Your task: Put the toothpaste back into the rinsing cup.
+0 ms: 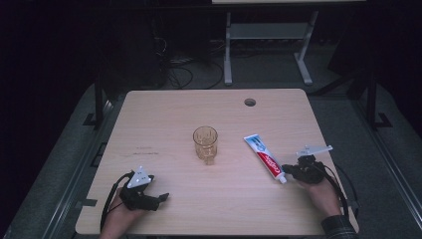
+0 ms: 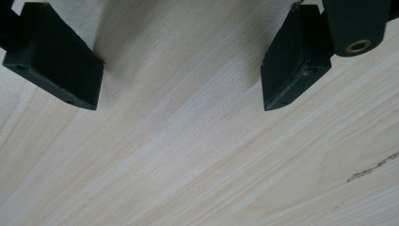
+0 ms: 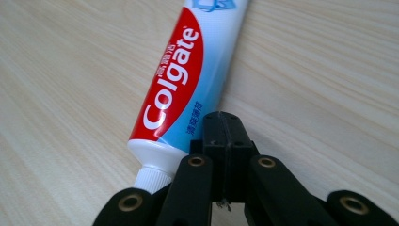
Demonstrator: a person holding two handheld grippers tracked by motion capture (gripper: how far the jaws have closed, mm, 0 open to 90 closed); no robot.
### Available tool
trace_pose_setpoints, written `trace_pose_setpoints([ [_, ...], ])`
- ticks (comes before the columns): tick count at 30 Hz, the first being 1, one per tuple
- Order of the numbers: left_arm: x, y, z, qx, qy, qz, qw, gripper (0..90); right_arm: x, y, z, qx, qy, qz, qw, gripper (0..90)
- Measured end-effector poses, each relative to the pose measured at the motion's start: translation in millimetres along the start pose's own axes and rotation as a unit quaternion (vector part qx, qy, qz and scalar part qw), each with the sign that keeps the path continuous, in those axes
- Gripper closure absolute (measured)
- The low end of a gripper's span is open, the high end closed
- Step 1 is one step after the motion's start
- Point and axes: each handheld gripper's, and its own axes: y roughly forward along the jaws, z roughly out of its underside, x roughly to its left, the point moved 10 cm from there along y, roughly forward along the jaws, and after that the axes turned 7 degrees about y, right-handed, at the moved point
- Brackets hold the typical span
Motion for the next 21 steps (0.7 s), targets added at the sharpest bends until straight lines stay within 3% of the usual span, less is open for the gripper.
trace_pose_setpoints([
  [12, -0.3, 0.0, -0.1, 0.000, 0.000, 0.000, 1.0000, 12.9, 18.2, 3.2, -2.0, 0.006, -0.019, -0.013, 0.9997, 89.7],
  [17, -0.3, 0.0, 0.0, 0.000, 0.000, 0.000, 1.0000, 12.9, 19.3, 3.4, -2.7, 0.007, -0.021, -0.011, 0.9997, 89.3],
  [21, -0.3, 0.0, 0.0, 0.000, 0.000, 0.000, 1.0000, 12.9, 18.4, 0.8, -5.9, 0.003, -0.012, -0.006, 0.9999, 79.7],
])
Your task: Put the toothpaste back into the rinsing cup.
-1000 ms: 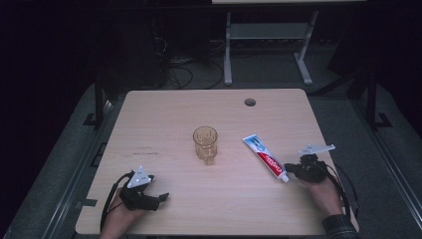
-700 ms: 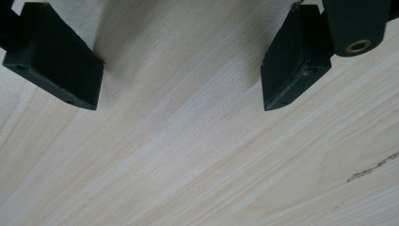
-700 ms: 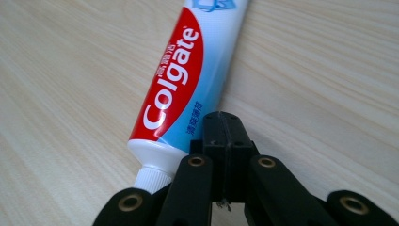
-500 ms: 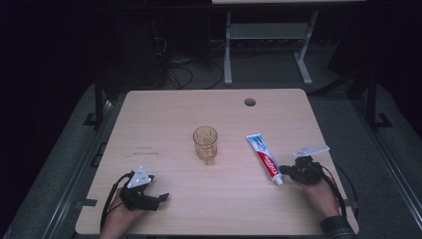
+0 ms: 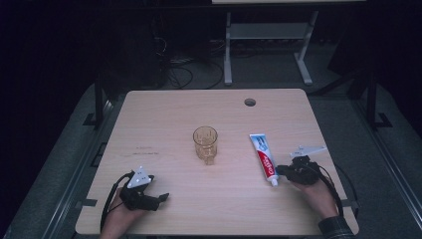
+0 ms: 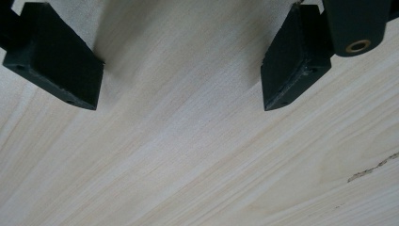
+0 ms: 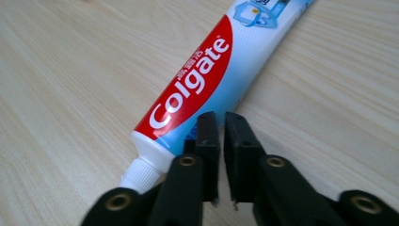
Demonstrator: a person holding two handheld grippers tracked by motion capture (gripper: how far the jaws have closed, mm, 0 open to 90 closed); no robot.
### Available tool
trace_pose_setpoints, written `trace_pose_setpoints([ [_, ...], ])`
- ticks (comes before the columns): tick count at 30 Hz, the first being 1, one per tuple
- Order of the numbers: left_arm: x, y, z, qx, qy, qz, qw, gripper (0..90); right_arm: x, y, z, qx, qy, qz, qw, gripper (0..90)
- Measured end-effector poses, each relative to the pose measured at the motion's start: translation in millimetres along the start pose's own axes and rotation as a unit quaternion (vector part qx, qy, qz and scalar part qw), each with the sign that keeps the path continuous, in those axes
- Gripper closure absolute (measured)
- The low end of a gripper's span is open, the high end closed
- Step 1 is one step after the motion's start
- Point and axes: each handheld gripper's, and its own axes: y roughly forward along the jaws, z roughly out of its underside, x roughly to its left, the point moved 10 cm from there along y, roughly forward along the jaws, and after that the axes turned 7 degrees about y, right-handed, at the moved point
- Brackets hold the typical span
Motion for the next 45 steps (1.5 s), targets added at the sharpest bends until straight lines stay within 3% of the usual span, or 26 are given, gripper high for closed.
trace_pose_setpoints([
  [5, -0.1, 0.1, -0.1, 0.000, 0.000, 0.000, 1.0000, 12.9, -1.8, -4.2, -6.4, -0.004, 0.014, 0.005, 0.9999, 66.1],
  [14, 0.0, 0.1, -0.1, 0.000, 0.000, 0.000, 1.0000, 12.9, -4.1, -4.8, -15.5, 0.005, 0.030, 0.021, 0.9993, 52.1],
  [29, 0.0, 0.0, 0.0, 0.000, 0.000, 0.000, 1.0000, 12.9, -5.6, 0.2, -39.7, 0.002, 0.052, 0.029, 0.9982, 38.7],
  [45, -0.4, 0.1, -0.1, 0.000, 0.001, 0.001, 1.0000, 12.9, -10.3, 11.2, -62.3, -0.007, 0.069, 0.030, 0.9971, 33.3],
])
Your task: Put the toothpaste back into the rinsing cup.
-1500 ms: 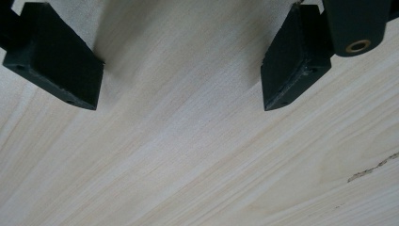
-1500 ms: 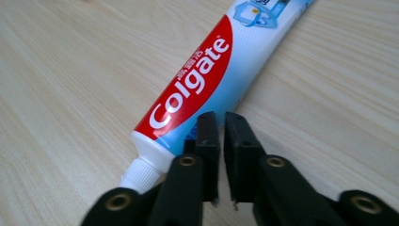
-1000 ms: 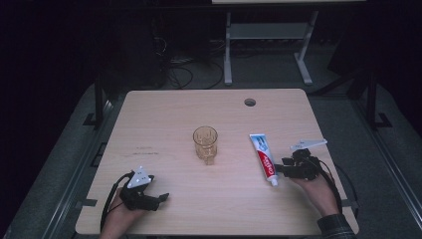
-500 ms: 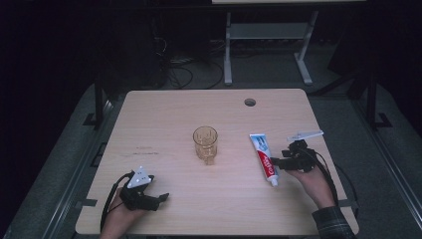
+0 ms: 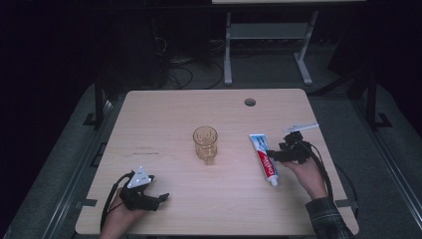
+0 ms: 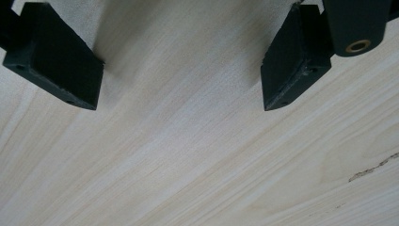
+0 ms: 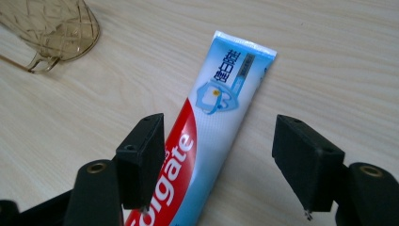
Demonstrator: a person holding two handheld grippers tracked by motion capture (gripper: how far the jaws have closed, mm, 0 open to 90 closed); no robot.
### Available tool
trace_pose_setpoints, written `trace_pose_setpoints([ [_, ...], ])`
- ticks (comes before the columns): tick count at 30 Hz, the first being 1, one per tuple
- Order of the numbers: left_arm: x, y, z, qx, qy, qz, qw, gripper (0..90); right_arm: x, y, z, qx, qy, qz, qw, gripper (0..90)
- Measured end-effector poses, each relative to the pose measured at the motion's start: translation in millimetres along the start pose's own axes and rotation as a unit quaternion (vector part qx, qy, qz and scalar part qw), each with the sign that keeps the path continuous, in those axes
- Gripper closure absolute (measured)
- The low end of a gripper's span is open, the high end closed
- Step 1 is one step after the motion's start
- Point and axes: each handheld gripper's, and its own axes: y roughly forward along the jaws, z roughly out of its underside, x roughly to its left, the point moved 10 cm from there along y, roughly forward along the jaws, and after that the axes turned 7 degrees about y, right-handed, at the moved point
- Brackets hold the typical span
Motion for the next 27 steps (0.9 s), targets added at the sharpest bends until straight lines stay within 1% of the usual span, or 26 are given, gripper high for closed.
trace_pose_setpoints([
  [3, 0.0, 0.0, 0.0, 0.000, 0.000, 0.000, 1.0000, 12.9, 0.1, 1.4, -2.8, -0.003, 0.004, -0.001, 1.0000, 33.3],
  [4, 0.0, 0.0, 0.0, 0.000, 0.000, 0.000, 1.0000, 12.9, 0.2, 2.4, -3.4, 0.000, 0.008, 0.000, 1.0000, 32.5],
  [10, 0.0, 0.0, 0.0, 0.000, 0.000, 0.000, 1.0000, 12.8, 1.6, 7.0, -12.4, 0.003, 0.006, 0.000, 1.0000, 31.3],
  [12, 0.0, 0.0, 0.0, 0.000, 0.000, 0.000, 1.0000, 12.8, 2.2, 8.8, -15.7, -0.003, 0.008, -0.001, 1.0000, 31.3],
  [18, 0.0, 0.0, 0.0, 0.000, 0.000, 0.000, 1.0000, 12.9, 3.3, 18.8, -22.6, 0.009, 0.012, 0.006, 0.9999, 28.1],
  [22, -0.1, 0.0, 0.0, 0.000, 0.001, 0.000, 1.0000, 12.9, 5.3, 23.1, -26.6, 0.007, 0.011, 0.006, 0.9999, 27.8],
  [24, -0.2, 0.1, 0.0, 0.000, 0.001, 0.000, 1.0000, 12.8, 5.8, 27.2, -28.2, 0.013, 0.013, 0.012, 0.9997, 26.6],
  [27, -0.3, 0.1, -0.1, 0.000, 0.002, 0.001, 1.0000, 12.8, 5.3, 28.9, -30.6, 0.015, 0.010, 0.017, 0.9997, 26.7],
])
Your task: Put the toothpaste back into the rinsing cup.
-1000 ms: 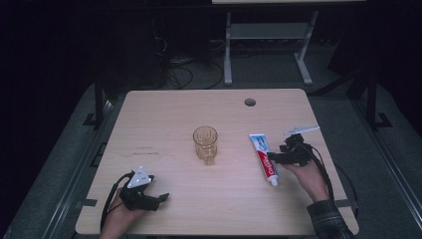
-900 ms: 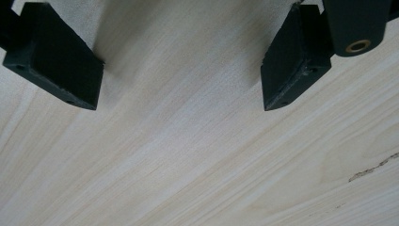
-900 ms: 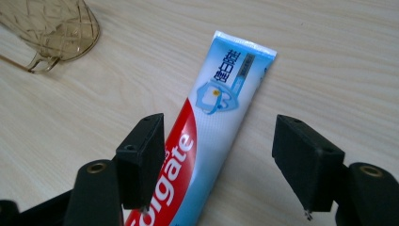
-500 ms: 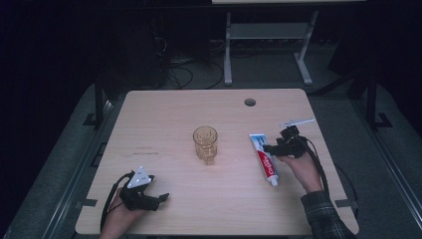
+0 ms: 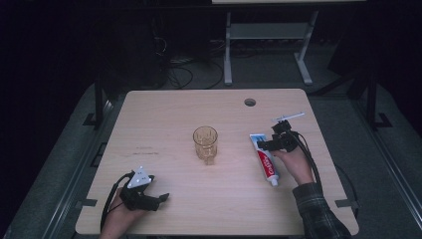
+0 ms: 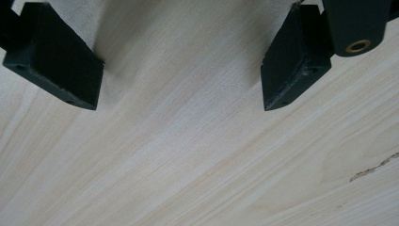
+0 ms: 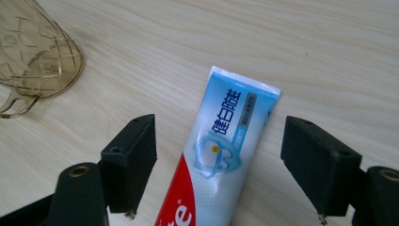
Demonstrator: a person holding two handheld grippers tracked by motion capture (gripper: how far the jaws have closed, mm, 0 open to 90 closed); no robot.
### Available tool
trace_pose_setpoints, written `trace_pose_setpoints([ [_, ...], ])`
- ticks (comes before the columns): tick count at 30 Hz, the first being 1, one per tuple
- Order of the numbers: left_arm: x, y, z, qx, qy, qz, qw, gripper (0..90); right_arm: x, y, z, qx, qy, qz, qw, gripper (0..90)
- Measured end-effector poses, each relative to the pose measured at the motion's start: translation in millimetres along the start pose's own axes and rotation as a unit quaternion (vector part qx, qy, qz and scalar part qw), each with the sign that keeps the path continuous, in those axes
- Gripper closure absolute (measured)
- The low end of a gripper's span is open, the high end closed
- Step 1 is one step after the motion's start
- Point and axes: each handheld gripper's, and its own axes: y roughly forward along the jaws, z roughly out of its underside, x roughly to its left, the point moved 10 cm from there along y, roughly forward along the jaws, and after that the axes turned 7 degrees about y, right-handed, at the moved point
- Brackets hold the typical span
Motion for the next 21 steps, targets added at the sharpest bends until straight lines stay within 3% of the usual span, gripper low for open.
trace_pose_setpoints([
  [14, -0.9, 0.4, -0.5, 0.000, 0.001, 0.002, 1.0000, 12.9, 2.3, 11.9, -17.3, 0.011, 0.003, 0.017, 0.9998, 24.4],
  [21, -1.0, 0.4, -0.5, -0.001, 0.002, 0.003, 1.0000, 12.9, -0.1, 25.9, -13.4, 0.026, 0.015, 0.024, 0.9993, 23.7],
])
